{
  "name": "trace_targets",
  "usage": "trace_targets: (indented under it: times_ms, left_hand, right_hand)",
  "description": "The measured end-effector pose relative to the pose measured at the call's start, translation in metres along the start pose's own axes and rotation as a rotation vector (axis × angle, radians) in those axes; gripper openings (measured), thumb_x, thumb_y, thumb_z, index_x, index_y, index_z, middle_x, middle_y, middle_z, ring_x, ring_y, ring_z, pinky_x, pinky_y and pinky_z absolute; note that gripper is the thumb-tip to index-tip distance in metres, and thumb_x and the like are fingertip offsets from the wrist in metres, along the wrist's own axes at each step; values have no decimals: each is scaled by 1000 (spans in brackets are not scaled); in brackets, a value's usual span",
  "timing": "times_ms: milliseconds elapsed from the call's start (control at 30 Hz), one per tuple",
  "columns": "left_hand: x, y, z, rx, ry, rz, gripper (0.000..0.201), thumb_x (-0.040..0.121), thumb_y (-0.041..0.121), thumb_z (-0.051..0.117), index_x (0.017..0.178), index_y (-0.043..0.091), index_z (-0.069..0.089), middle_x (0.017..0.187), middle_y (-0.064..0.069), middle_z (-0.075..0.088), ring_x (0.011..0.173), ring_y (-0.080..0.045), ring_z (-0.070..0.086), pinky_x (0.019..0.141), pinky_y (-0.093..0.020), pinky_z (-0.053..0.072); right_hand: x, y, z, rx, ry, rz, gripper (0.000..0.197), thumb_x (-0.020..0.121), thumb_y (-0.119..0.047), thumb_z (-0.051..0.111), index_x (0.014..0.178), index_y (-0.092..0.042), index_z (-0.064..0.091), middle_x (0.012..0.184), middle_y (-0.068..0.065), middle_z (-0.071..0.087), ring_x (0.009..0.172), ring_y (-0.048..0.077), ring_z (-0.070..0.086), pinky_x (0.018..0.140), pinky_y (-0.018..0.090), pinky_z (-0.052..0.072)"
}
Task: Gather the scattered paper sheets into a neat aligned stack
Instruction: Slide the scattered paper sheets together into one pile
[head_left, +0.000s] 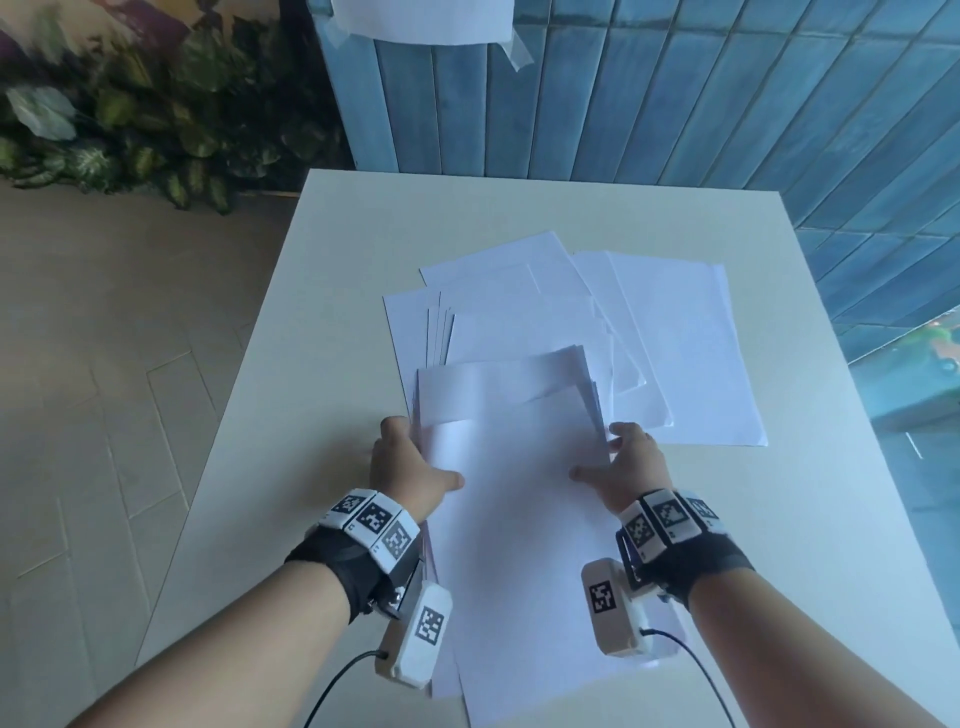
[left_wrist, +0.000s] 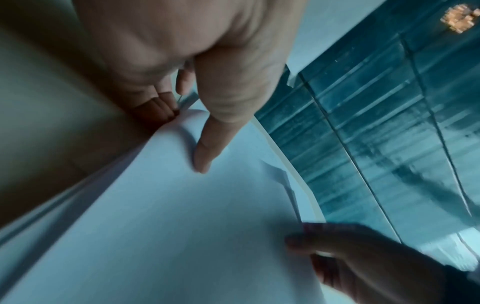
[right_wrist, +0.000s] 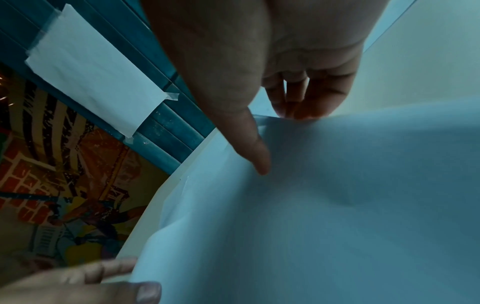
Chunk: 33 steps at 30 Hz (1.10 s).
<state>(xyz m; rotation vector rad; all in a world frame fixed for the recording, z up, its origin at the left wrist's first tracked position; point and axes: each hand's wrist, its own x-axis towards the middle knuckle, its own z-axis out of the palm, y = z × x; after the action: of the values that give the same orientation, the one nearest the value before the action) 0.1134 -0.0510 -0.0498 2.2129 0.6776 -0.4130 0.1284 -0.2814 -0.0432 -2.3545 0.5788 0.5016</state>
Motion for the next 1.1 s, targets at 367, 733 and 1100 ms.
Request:
trace_targets:
  times_ms: [367, 733, 1100]
  left_hand:
    - [27, 19, 6, 84, 47, -62, 74, 58, 34, 84, 120, 7, 54, 122, -12, 57, 112, -31, 55, 91, -36, 49]
    - [38, 45, 7, 94, 111, -110, 82, 63, 18, 83, 128, 3, 34, 136, -18, 28, 124, -36, 37, 89, -36, 42]
    - [46, 46, 6, 193, 77, -183, 93, 61, 33, 83, 131, 2, 32, 133, -17, 39, 124, -36, 39, 86, -34, 40]
  right_hand:
    - [39, -15, -8, -127, -32, -143, 44, 73, -19, 72, 114, -10, 59, 109, 7, 53, 86, 18, 48, 65, 22, 37]
    - [89, -56, -27, -359, 34, -160, 107, 65, -52, 75, 145, -8, 20, 142, 11, 35, 130, 31, 31, 104, 40, 36]
    - [75, -52, -19, -150, -48, -211, 95, 68, -28, 80, 143, -8, 25, 141, 9, 36, 126, 25, 44, 100, 31, 38]
